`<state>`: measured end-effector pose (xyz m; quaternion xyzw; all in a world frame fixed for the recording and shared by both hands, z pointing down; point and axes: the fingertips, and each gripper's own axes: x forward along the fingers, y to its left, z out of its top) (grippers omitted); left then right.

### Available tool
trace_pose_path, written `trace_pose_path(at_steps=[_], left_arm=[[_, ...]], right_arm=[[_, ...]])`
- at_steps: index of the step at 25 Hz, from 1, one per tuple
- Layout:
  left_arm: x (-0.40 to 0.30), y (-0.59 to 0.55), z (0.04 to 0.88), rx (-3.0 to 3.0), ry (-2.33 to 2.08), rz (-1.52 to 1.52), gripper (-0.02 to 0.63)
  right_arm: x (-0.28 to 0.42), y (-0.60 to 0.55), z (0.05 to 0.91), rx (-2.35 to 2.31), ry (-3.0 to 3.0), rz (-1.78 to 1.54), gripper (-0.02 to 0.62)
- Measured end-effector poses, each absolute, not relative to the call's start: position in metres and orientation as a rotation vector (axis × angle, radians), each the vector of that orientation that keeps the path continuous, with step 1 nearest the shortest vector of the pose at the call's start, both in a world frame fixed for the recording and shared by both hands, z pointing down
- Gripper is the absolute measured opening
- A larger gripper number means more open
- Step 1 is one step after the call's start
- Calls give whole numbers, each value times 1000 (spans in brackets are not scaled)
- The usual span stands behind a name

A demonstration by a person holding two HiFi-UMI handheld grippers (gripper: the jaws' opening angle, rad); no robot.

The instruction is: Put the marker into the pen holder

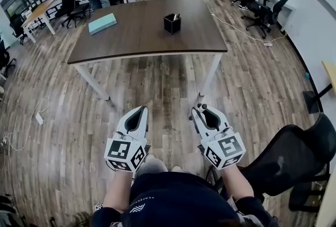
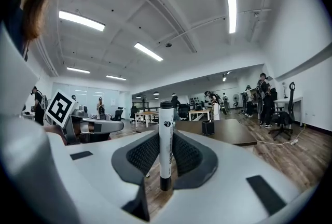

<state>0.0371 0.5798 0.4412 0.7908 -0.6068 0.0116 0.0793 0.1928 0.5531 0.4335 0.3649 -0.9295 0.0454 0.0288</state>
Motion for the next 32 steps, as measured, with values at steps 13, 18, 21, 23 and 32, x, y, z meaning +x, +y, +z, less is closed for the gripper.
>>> trace_pose_path(at_steps=[13, 18, 21, 23, 32], left_arm=[[-19, 527, 456, 2330, -1823, 29, 6], [-62, 492, 461, 2298, -1816, -3, 6], [-82, 471, 465, 2293, -1787, -9, 6], [-92, 458, 470, 2299, -1762, 3, 6], [-132, 410, 483, 2343, -1699, 98, 6]], right_arm=[[141, 496, 451, 1101, -2843, 185, 71], [102, 459, 449, 1081, -2825, 164, 71], [81, 439, 449, 1080, -2816, 169, 71], [67, 427, 450, 1076, -2808, 167, 71], [11, 388, 457, 1035, -2795, 183, 71]])
